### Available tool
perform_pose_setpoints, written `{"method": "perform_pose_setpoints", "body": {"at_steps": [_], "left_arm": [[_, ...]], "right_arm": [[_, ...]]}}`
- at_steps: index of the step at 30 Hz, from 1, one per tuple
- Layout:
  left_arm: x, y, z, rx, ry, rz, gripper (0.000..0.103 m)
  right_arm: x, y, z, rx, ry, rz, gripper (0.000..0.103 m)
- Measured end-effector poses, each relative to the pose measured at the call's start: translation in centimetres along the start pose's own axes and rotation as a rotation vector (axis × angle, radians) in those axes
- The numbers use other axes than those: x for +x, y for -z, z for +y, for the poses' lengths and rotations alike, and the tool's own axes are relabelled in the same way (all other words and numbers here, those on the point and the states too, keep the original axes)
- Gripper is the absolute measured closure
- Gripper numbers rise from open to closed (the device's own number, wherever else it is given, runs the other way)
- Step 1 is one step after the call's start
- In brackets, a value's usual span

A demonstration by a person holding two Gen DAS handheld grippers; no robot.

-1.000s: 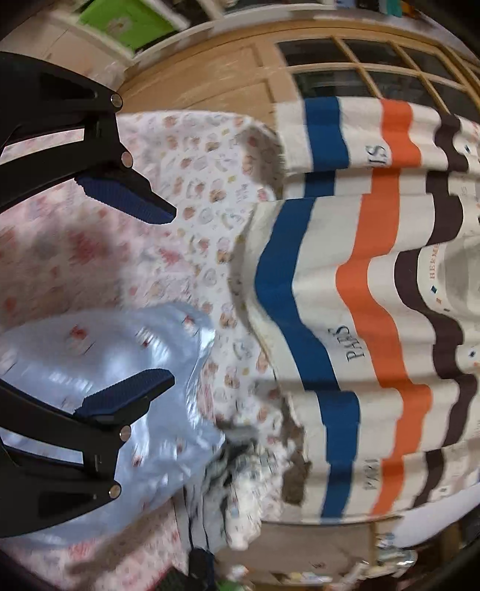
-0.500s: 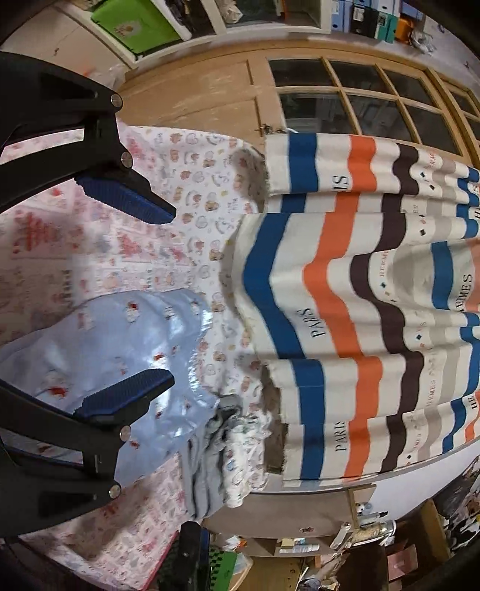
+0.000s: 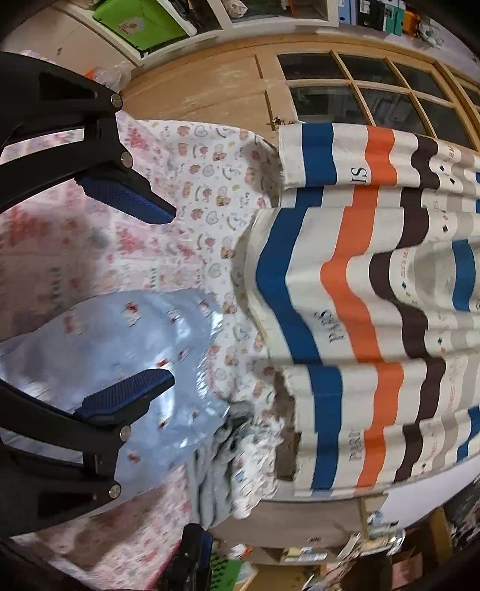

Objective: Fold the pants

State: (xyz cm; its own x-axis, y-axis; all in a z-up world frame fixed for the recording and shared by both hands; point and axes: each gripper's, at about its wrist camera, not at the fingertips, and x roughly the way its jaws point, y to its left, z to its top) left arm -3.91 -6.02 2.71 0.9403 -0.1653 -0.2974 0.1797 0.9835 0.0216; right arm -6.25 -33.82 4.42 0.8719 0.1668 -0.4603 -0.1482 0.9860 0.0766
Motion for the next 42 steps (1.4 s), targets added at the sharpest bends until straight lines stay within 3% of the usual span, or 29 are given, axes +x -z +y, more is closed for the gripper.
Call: {"method": "perform_pose_setpoints", "body": {"at_steps": [4,6,9,14,18,21,24,27,28,30,32,39,42], "left_arm": [[2.6,-2.0,0.8,0.013,0.008,0.012,0.023],[5.1,-2.9,1.6,-0.010,0.035,0.069,0.023],[9.1,-3.5,3.0,-0.061,0.018,0.152,0.028],[14.4,-4.2,3.4,-0.010,-0.028,0.227,0.029],[17.8,-4.5,3.8,-0.051,0.040,0.298,0.029],[20.9,-4.8,4.2,-0.075,0.094,0.380,0.029],[24.5,-5.4,5.2,-0.119,0.171,0.464,0.029],[27.7,-5.6,6.3,-0.144,0.155,0.503,0.030],[28.7,-5.5,6.6,-0.148,0.151,0.514,0.034],[30.7,-5.1,7.2,-0.165,0.145,0.547,0.055],[32.3,-4.5,7.6,-0.207,0.157,0.580,0.061],[35.3,-2.7,6.9,-0.325,0.334,0.658,0.061],[36.0,-2.5,7.1,-0.398,0.415,0.669,0.058]], "right_arm": [[3.7,-3.0,-3.1,0.031,-0.014,0.069,0.046],[5.6,-4.2,-4.6,0.052,-0.048,0.129,0.046],[8.8,-6.2,-7.2,0.102,-0.123,0.226,0.046],[14.2,-8.6,-9.4,0.136,-0.142,0.355,0.046],[19.5,-9.6,-9.8,0.136,-0.138,0.464,0.046],[22.9,-9.7,-9.6,0.113,-0.110,0.515,0.053],[25.8,-9.6,-9.6,0.111,-0.061,0.550,0.053],[27.6,-9.4,-9.6,0.110,-0.056,0.559,0.059],[27.9,-9.4,-9.5,0.108,-0.047,0.555,0.060],[28.3,-9.4,-9.3,0.095,-0.016,0.553,0.064],[28.7,-9.2,-9.1,0.086,0.051,0.561,0.071],[29.6,-8.8,-7.5,0.049,0.208,0.540,0.071],[30.1,-8.6,-7.3,0.023,0.223,0.526,0.072]]}}
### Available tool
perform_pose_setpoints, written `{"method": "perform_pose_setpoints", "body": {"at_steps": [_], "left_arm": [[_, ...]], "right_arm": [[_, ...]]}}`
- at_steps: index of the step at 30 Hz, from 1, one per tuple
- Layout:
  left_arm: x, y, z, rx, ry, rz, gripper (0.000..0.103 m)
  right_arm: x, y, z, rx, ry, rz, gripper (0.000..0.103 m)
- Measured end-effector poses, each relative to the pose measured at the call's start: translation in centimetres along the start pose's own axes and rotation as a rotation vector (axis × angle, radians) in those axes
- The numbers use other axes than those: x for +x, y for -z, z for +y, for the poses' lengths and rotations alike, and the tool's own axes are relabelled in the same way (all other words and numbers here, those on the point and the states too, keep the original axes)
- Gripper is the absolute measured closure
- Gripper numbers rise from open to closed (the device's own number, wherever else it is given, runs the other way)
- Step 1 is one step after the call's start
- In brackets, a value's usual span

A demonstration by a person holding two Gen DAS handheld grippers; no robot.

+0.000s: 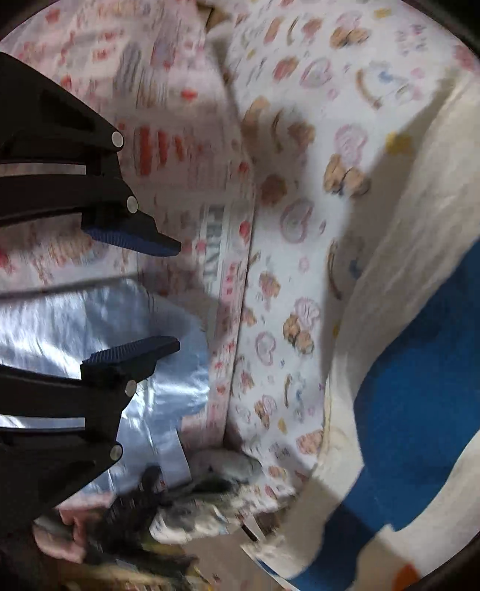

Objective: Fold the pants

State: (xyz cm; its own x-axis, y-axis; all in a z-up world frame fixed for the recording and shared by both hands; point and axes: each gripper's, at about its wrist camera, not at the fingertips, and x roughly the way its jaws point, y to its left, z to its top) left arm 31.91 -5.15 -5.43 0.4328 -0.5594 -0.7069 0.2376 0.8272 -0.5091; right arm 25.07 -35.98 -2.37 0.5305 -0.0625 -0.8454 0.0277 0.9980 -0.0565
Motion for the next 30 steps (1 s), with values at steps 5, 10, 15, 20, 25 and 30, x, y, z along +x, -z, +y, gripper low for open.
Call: {"method": "perform_pose_setpoints", "body": {"at_steps": [5,10,15,20,25,30], "left_arm": [[0.7,-0.4,-0.3,-0.005,0.006,0.005,0.057],[1.9,-0.9,-0.5,-0.018,0.045,0.001,0.051],[3.0,-0.9,-1.2,-0.005,0.056,0.001,0.099],[1.2,-0.4,-1.7,0.050,-0.003,-0.075,0.102],[-3.2,-0.8,-1.6,0.056,0.062,-0.181,0.102],[-7.6,0.5,-3.5,0.135,0.088,-0.231,0.102]], "right_arm": [[0.1,0.0,-1.5,0.028,-0.064,-0.045,0.097],[-0.4,0.3,-2.7,0.020,-0.155,-0.075,0.101],[-0.6,0.4,-2.8,0.017,-0.178,-0.076,0.101],[-1.2,0.4,-3.5,0.036,-0.241,-0.107,0.101],[-3.5,1.2,-4.0,0.010,-0.279,-0.204,0.100],[-7.2,2.4,-3.8,-0.050,-0.329,-0.311,0.100]]}}
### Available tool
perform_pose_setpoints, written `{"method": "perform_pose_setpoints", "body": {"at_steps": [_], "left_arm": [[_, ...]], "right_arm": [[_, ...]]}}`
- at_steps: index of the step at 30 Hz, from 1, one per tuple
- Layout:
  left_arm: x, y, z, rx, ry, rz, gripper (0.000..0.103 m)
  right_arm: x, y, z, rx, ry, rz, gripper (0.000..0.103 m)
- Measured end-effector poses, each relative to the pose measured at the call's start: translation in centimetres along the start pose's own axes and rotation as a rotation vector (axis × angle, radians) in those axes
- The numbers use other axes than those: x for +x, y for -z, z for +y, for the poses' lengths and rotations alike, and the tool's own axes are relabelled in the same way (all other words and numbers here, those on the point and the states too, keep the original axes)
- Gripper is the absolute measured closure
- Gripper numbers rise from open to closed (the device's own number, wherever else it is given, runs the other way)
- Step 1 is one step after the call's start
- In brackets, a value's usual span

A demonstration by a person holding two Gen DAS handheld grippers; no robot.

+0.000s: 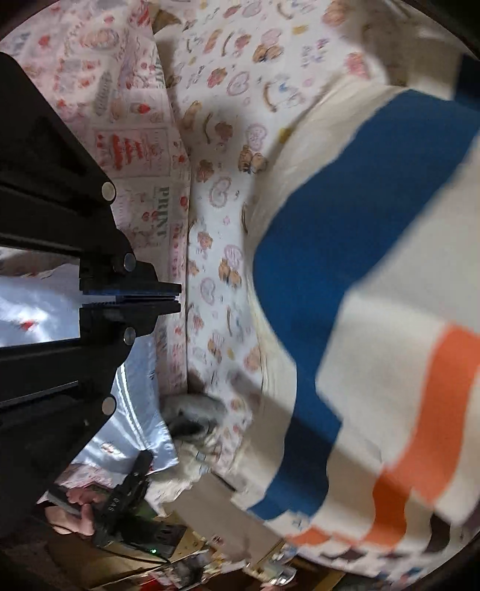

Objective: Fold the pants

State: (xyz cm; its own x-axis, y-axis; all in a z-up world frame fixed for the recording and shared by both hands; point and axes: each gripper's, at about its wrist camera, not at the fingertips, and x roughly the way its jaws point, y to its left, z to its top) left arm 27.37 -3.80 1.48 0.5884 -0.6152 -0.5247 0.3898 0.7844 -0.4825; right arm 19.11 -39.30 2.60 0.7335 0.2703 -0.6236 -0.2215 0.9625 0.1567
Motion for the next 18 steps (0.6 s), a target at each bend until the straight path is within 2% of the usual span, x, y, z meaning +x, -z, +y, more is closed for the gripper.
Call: {"method": "perform_pose_setpoints", "body": {"at_steps": [4,7,10,15,18], "left_arm": [[-4.3,2.2,-2.2,0.067,0.054,-0.032,0.102],[-7.8,5.4,-3.8,0.122,0.091,-0.048,0.102],[-10.4,9.0,-4.9,0.166,0.064,-0.056,0.102],[-12.5,14.4,-5.1,0.177,0.018,-0.018,0.102],[-12.4,16.5,-5.6,0.218,-0.031,0.020,0.101]], "right_arm": [[-4.0,1.5,1.2,-0.012,-0.075,-0.059,0.100],[-6.9,3.6,2.2,-0.021,-0.119,-0.083,0.100],[-9.1,6.5,3.1,-0.030,-0.144,-0.088,0.100],[-10.0,11.4,3.6,0.019,-0.211,-0.026,0.100],[-9.5,13.3,4.5,-0.014,-0.182,0.021,0.100]]}}
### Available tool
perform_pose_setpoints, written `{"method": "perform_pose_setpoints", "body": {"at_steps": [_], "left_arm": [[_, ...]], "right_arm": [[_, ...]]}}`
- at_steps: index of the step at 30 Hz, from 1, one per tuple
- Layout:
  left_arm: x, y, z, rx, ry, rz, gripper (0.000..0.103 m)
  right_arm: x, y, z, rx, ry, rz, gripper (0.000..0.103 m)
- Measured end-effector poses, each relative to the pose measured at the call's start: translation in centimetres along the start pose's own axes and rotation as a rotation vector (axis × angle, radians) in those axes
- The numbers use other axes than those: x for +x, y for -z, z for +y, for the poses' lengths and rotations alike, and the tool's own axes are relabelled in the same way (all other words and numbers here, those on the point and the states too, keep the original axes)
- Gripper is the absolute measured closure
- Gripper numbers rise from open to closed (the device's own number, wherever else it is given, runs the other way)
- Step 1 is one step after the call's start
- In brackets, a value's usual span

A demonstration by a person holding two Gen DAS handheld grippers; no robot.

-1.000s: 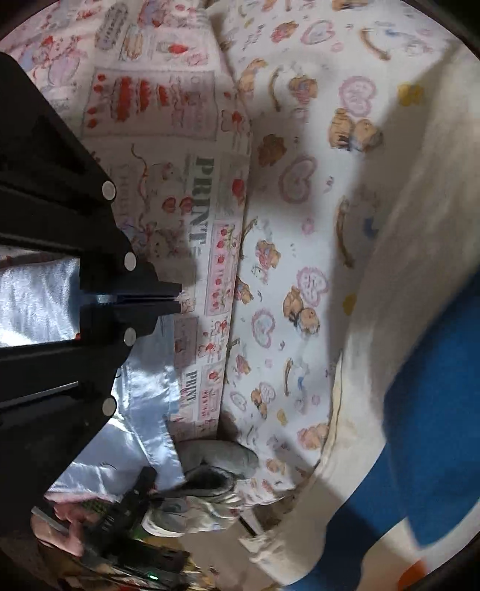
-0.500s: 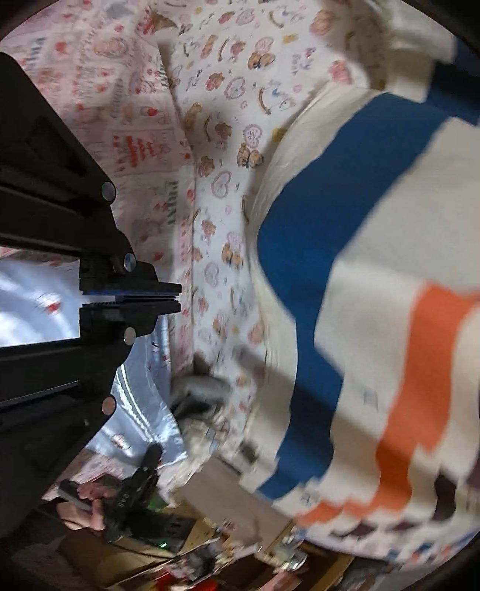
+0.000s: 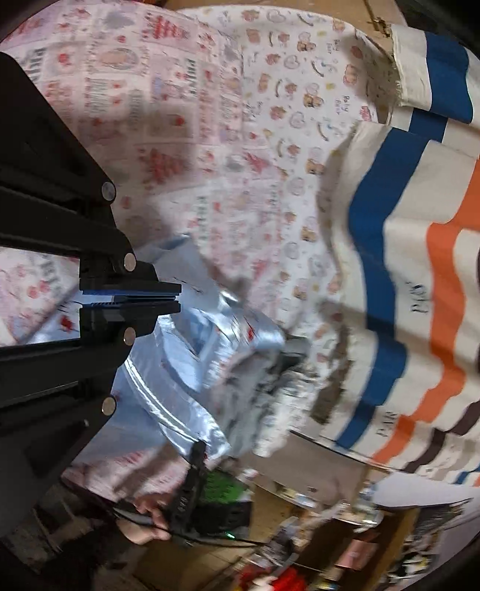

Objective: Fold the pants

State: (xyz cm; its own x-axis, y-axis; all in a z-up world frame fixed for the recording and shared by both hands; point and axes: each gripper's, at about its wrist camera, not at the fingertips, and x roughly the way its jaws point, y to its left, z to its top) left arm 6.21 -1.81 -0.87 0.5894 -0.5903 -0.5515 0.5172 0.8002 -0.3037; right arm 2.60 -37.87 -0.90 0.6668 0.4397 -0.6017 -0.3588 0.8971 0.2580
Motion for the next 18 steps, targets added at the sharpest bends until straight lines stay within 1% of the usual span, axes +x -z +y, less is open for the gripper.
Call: {"method": "perform_pose_setpoints", "body": {"at_steps": [2,3,4,5,6,7,8,9,10,12,14,15,16,17,18], "left_arm": [[0.6,0.5,-0.3,0.015,-0.030,0.026,0.101],[0.6,0.7,-0.3,0.009,-0.040,0.031,0.101],[0.6,0.8,-0.2,0.004,-0.046,0.033,0.100],[0.5,0.7,-0.2,-0.002,-0.045,0.032,0.094],[0.5,0.5,-0.2,-0.007,-0.035,0.026,0.089],[0.3,0.4,-0.3,-0.012,-0.022,0.022,0.087],[0.3,0.1,-0.4,-0.018,-0.010,0.018,0.082],[0.3,-0.2,-0.6,-0.022,0.000,0.015,0.077],[0.4,-0.6,-0.8,-0.024,0.005,0.014,0.075],[0.9,-1.2,-1.2,-0.028,-0.005,0.024,0.062],[1.8,-1.4,-1.3,-0.048,-0.026,0.060,0.061],[2.2,-1.1,-1.2,-0.059,-0.030,0.082,0.061],[2.5,-0.9,-1.0,-0.065,-0.039,0.102,0.062],[2.8,-0.5,-0.9,-0.069,-0.049,0.116,0.078],[2.8,0.0,-0.7,-0.069,-0.056,0.123,0.096]], "right_arm": [[0.4,0.4,0.1,0.003,0.024,0.027,0.100],[0.4,0.5,0.0,0.020,0.034,0.032,0.096],[0.3,0.4,-0.2,0.034,0.041,0.029,0.088],[0.0,0.3,-0.4,0.053,0.044,0.017,0.084],[-0.4,0.1,-0.6,0.071,0.039,-0.005,0.072],[-0.7,-0.1,-0.7,0.077,0.037,-0.025,0.058],[-1.0,-0.5,-0.8,0.080,0.045,-0.052,0.050],[-1.1,-0.9,-0.7,0.076,0.051,-0.071,0.040],[-1.1,-1.3,-0.5,0.071,0.053,-0.087,0.040],[-0.7,-2.1,-0.2,0.067,0.043,-0.092,0.040],[0.1,-2.5,0.1,0.058,0.046,-0.065,0.040],[0.6,-2.4,0.3,0.051,0.062,-0.038,0.048],[1.2,-2.1,0.6,0.033,0.070,-0.002,0.065],[1.6,-1.8,0.8,0.018,0.074,0.021,0.074],[1.9,-1.3,1.0,0.001,0.090,0.043,0.090]]}}
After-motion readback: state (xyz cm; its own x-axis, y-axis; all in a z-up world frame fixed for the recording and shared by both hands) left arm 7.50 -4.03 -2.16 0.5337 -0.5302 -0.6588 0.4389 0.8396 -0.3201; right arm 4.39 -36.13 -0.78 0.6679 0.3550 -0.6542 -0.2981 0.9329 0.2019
